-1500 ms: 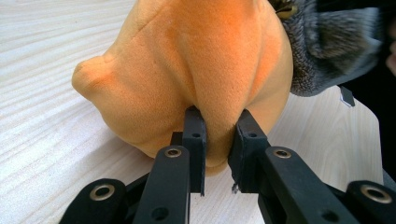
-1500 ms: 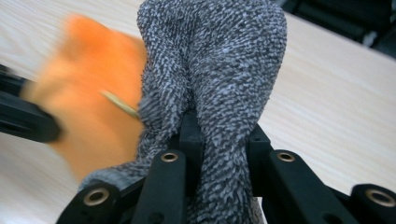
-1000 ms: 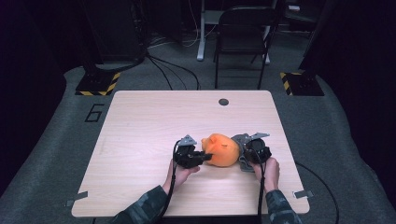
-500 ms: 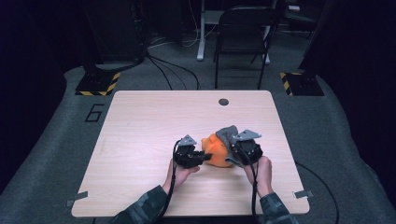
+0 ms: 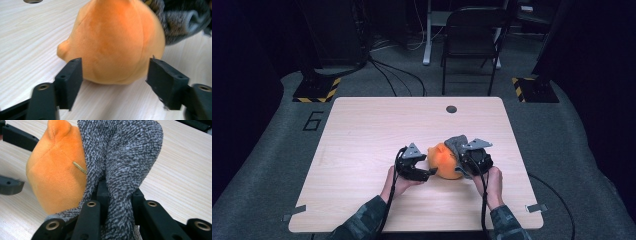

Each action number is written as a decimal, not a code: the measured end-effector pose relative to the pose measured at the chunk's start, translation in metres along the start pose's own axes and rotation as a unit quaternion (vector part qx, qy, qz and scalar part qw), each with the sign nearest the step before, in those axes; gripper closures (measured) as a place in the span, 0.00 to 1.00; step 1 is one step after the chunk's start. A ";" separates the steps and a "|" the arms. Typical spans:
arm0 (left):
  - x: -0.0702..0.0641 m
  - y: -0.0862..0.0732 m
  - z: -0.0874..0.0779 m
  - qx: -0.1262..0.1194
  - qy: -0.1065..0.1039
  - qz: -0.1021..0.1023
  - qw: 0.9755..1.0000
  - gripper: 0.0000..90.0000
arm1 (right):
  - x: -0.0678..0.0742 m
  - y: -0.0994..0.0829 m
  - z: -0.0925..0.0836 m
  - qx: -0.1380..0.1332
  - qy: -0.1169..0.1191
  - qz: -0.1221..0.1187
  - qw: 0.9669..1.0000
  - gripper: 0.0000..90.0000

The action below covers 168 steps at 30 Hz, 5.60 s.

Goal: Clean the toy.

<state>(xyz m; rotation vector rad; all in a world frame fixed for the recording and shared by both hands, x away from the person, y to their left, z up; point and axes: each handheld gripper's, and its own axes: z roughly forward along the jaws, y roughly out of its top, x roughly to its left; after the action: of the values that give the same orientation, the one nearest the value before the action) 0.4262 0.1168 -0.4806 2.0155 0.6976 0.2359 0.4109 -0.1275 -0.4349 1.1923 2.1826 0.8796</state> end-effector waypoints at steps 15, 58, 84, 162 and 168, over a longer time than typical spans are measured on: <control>-0.010 -0.010 0.026 0.022 0.043 0.129 0.990 0.44 | -0.003 -0.001 0.003 0.001 0.000 0.011 1.000 0.85; -0.014 -0.001 0.003 -0.039 -0.007 -0.113 0.993 0.90 | 0.003 0.024 -0.054 -0.075 0.049 0.027 0.996 0.84; -0.019 -0.007 0.018 -0.018 -0.005 -0.093 0.995 0.88 | -0.054 -0.036 0.024 0.072 -0.034 0.083 0.993 0.84; -0.020 -0.008 0.020 -0.010 -0.003 -0.056 0.998 0.75 | 0.001 -0.003 -0.006 -0.003 -0.034 -0.026 0.999 0.85; -0.016 -0.006 0.017 0.002 -0.005 -0.032 0.999 0.54 | 0.001 -0.004 -0.004 -0.001 -0.033 -0.027 0.999 0.85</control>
<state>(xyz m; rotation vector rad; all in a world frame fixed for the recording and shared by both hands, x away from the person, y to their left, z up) 0.4187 0.0976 -0.4927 1.9929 0.7557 0.1857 0.4058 -0.1295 -0.4355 1.1381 2.1509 0.8097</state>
